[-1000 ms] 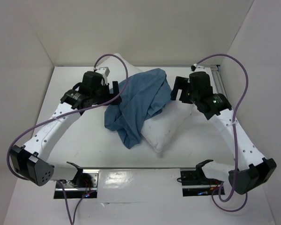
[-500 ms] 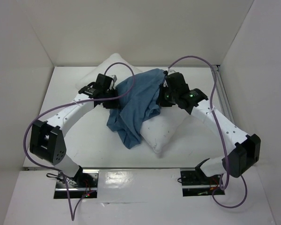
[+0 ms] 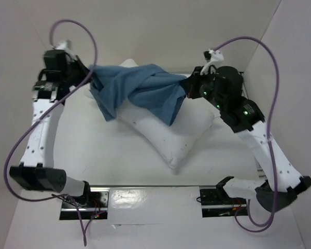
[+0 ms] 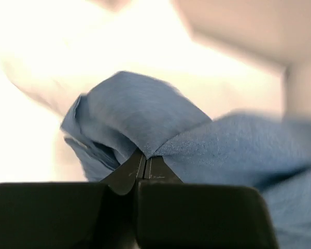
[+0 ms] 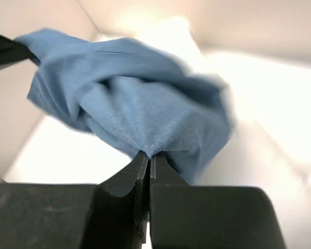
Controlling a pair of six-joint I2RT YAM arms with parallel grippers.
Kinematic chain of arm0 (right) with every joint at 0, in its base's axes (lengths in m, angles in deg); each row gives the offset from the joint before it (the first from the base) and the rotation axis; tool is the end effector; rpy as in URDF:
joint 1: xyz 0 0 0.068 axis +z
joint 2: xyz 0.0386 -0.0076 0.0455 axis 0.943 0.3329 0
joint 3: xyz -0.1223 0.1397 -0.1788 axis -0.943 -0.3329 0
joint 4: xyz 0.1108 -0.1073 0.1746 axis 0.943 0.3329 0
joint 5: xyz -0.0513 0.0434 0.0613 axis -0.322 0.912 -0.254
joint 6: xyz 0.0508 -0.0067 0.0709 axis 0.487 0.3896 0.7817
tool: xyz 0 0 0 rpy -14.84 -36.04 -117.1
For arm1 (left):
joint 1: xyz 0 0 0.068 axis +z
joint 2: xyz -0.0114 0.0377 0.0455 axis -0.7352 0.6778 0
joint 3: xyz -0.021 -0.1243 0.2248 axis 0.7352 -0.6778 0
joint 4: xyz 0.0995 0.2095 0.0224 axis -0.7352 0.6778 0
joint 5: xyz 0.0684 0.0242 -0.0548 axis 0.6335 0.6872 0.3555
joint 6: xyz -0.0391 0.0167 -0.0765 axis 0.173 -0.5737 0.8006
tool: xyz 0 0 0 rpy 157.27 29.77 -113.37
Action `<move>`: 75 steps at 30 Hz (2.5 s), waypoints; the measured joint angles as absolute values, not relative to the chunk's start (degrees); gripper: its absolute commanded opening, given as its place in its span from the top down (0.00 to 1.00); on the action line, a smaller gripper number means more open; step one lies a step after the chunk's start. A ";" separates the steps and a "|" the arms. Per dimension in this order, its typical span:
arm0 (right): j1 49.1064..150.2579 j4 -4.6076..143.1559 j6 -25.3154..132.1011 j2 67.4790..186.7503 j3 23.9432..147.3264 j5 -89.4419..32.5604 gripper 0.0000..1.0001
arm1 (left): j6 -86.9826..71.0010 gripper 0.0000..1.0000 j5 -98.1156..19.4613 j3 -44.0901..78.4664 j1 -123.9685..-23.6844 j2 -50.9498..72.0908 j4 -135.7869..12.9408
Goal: Put the pillow into the pillowcase
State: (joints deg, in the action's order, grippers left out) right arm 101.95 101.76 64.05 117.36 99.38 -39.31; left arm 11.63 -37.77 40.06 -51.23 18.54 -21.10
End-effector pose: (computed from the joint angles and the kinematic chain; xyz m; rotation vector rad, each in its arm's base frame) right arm 0.2345 0.1378 0.4331 -0.1862 1.8582 0.5445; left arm 0.3229 -0.0310 0.3947 -0.4150 2.0260 -0.5007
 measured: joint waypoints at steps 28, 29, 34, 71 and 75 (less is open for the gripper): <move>100.86 89.43 56.05 121.06 92.26 -45.53 1.00 | 7.56 0.05 -38.97 70.45 -42.38 42.97 -13.10; 100.64 89.41 56.08 121.98 91.12 -46.04 1.00 | 7.35 0.08 -38.14 66.36 -43.01 43.08 -12.69; 99.57 90.55 56.56 121.63 85.35 -47.06 1.00 | 7.54 0.10 -36.78 34.99 -51.69 27.54 -13.02; 96.12 99.09 56.03 115.31 97.61 -36.42 1.00 | 16.33 1.00 -21.24 36.50 -49.76 9.84 -26.68; 96.10 99.42 54.00 111.94 100.32 -34.65 1.00 | 15.72 1.00 -17.70 53.20 -45.41 5.29 -25.06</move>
